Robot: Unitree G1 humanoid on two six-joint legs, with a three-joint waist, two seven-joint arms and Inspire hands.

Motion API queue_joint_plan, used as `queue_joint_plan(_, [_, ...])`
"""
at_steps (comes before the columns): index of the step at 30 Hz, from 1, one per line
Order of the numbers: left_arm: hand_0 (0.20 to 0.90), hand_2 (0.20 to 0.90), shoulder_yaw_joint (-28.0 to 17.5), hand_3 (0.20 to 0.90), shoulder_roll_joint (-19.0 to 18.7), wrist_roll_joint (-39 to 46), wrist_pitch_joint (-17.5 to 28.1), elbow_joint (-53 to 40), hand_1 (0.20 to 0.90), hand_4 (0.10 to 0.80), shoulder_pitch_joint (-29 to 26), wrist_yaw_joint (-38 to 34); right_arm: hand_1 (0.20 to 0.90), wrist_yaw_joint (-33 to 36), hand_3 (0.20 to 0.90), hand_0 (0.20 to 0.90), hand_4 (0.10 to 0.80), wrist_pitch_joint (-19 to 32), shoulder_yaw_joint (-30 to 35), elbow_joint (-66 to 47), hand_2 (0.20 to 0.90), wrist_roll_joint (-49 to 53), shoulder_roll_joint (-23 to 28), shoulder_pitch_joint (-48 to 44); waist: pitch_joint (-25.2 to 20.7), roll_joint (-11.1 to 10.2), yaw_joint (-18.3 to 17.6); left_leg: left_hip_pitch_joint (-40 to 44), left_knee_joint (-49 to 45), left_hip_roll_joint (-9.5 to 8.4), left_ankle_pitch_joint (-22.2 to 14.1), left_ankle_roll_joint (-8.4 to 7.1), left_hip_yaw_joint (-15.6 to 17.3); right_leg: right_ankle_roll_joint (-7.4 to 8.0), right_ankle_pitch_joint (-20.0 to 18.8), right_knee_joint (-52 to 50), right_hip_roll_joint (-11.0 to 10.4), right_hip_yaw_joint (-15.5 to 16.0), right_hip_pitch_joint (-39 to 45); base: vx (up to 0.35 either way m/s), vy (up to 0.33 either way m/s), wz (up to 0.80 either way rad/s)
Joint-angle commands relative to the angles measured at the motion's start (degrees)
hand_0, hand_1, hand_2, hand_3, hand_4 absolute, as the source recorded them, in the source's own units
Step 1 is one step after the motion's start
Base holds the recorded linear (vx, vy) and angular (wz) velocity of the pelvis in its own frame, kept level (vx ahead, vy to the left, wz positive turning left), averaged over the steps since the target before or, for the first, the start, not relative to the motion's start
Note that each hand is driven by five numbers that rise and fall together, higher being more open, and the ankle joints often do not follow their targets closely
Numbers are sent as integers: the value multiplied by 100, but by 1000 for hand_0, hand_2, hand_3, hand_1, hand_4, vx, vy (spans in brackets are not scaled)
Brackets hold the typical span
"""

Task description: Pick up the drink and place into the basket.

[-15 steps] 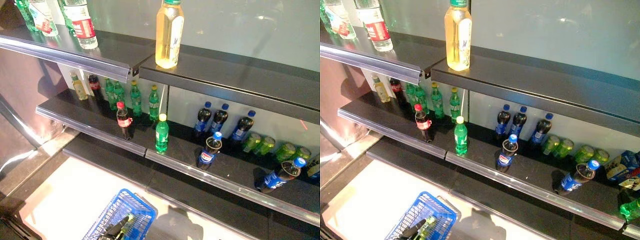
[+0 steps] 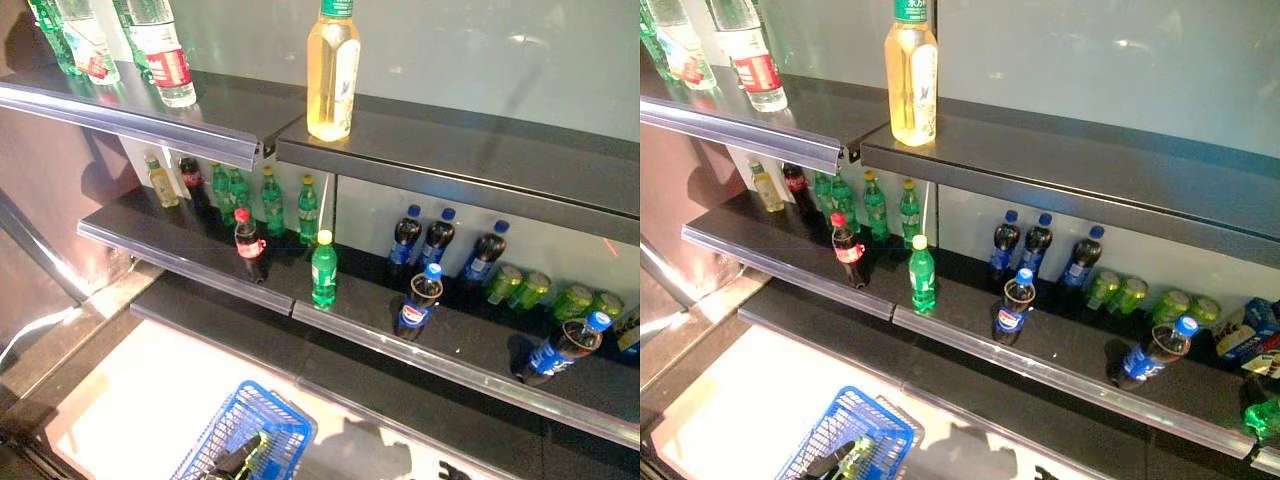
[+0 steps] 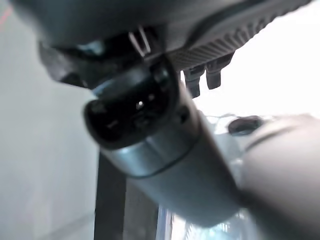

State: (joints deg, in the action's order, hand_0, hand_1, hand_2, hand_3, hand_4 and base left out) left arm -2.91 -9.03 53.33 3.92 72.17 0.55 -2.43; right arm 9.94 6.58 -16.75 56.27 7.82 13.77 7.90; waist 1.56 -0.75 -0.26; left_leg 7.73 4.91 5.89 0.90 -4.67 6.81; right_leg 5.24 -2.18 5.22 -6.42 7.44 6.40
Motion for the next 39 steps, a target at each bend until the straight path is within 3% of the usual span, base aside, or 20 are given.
queue_joint_plan(1, [300, 300, 119, 200, 12, -178, -74, -197, 300, 100, -143, -135, 900, 673, 900, 900, 800, 71, -180, -1820, 900, -304, 331, -492, 296, -146, -21, -99, 9, 155, 64, 49, -35, 126, -168, -112, -284, 77, 51, -34, -42, -1])
queue_joint_plan(2, [300, 300, 116, 200, -12, -163, -76, -326, 300, 100, -45, -141, 900, 853, 900, 900, 800, -120, -194, -2931, 900, -281, 600, -402, 297, -160, -64, -101, 9, 154, 63, 64, -23, 132, -162, -127, -280, 64, 31, -29, -42, 0])
queue_joint_plan(5, [300, 300, 97, 200, 11, -146, 6, -415, 300, 100, 128, -25, 900, 1033, 900, 900, 800, 251, 91, -4109, 900, -500, 990, -335, 286, -162, -128, -72, 9, 155, 37, 98, 12, 134, -133, -141, -262, 29, 19, -6, -12, 0])
queue_joint_plan(13, [300, 300, 1, 200, 222, -290, 132, -534, 300, 100, 414, -17, 900, 1559, 900, 900, 800, 734, 850, -5841, 900, -807, 1277, -289, 221, -109, -175, -29, 9, 188, -13, 91, 64, 140, -49, -160, -275, 35, 43, 13, 1, -1])
queue_joint_plan(18, [300, 300, -23, 200, 281, -368, 139, -491, 300, 100, 495, 15, 900, 2028, 900, 900, 800, 900, 988, -6264, 900, -892, 1271, -491, 217, -87, -112, 0, 9, 226, 17, 68, 104, 113, 4, -232, -289, 103, 37, 40, -1, -1])
queue_joint_plan(24, [300, 300, 34, 200, 330, -379, 215, -401, 300, 100, 494, 101, 900, 3147, 900, 900, 800, 908, 1035, -6555, 900, -1393, 1244, -912, 287, -19, 19, -25, -56, 246, 48, 55, 58, 50, 103, -402, -305, 189, -17, 23, -1, 0])
queue_joint_plan(31, [300, 300, 94, 200, 340, -349, 182, -505, 300, 100, 532, 63, 900, 2911, 900, 900, 800, 720, 824, -6655, 900, -1107, 1262, -984, 386, 76, 76, -138, -231, 206, 22, 51, -49, 25, 176, -579, -357, 245, -100, 20, 14, 0])
queue_joint_plan(39, [300, 300, 518, 200, 359, -50, 222, -810, 300, 100, 442, 21, 900, 3308, 900, 900, 800, 784, 437, -6327, 900, -969, 1220, -1420, 858, 201, 149, -756, -1072, 76, -111, 56, -238, -129, 435, -1394, -411, 294, -630, -26, 30, 1])
